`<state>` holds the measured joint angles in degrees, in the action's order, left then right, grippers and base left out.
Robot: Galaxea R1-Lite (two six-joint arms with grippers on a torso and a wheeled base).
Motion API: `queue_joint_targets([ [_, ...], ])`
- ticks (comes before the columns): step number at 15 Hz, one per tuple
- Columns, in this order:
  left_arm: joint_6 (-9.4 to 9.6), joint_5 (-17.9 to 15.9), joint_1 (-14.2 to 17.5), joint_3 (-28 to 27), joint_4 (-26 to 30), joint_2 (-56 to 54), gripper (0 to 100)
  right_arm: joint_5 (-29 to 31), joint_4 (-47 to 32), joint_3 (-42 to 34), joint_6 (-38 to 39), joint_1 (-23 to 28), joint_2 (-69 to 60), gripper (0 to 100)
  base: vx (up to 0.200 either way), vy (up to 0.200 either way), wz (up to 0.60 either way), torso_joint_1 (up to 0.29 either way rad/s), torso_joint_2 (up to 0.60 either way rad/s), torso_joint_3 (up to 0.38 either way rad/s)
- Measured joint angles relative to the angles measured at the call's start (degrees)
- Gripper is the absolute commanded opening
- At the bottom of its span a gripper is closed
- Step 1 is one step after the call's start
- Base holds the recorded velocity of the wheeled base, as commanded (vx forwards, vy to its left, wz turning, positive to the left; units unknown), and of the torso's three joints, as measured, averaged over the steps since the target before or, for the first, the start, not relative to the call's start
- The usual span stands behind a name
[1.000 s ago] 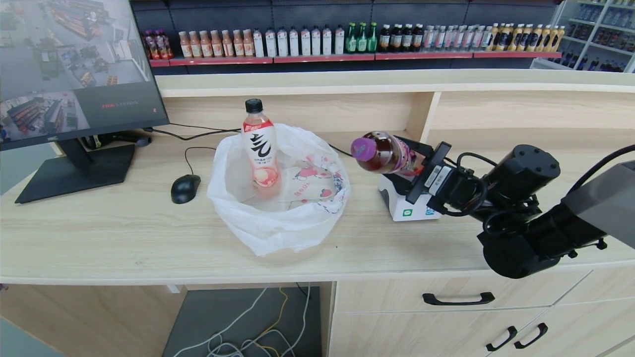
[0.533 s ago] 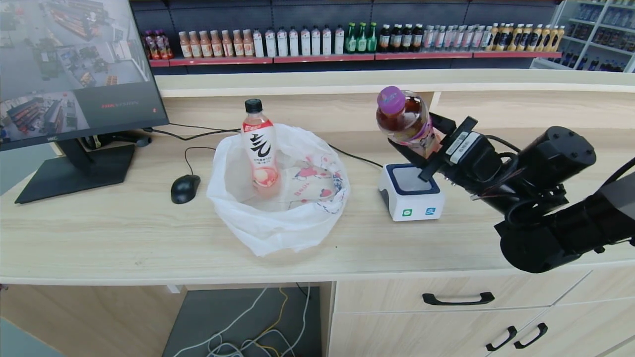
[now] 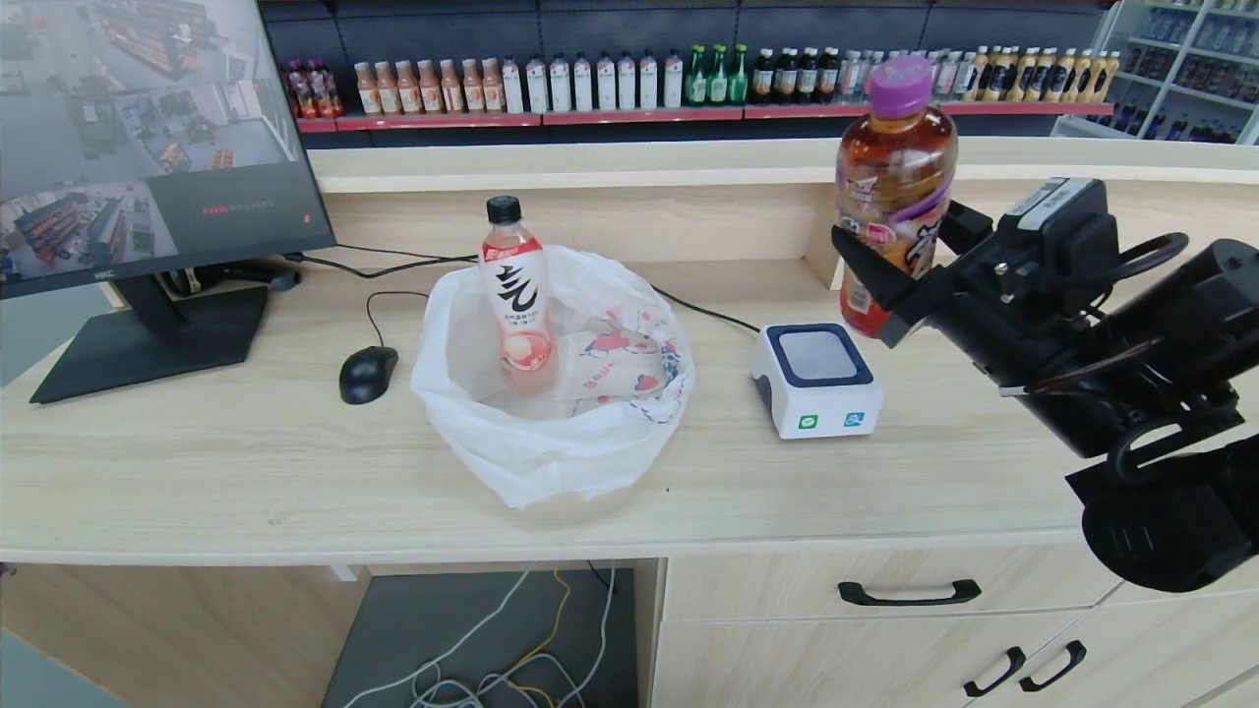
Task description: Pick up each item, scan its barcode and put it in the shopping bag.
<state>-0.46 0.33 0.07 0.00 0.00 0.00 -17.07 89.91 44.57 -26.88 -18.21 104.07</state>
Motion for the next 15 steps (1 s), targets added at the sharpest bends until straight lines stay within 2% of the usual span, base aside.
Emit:
queue_joint_targets([
  [4,0.02,-0.01,0.0,0.0,0.0,0.0,100,1.72,0.04,-0.85,8.0,0.74,-2.01,0,0.0,0.0,0.0,0.0,0.0,0.0],
  [8,0.02,0.0,0.0,0.0,0.0,0.0,100,9.81,0.01,-1.05,19.77,1.21,-2.19,0,0.0,0.0,0.0,0.0,0.0,0.0],
  [12,-0.16,-0.01,0.0,0.0,0.0,0.0,100,18.13,0.01,-1.07,22.42,-0.8,-2.23,0,0.0,0.0,0.0,0.0,0.0,0.0],
  [15,-0.13,-0.01,-0.02,0.0,0.02,0.0,100,18.63,0.06,-0.06,23.21,-0.44,-1.82,0,0.0,0.0,0.0,0.0,0.0,0.0],
])
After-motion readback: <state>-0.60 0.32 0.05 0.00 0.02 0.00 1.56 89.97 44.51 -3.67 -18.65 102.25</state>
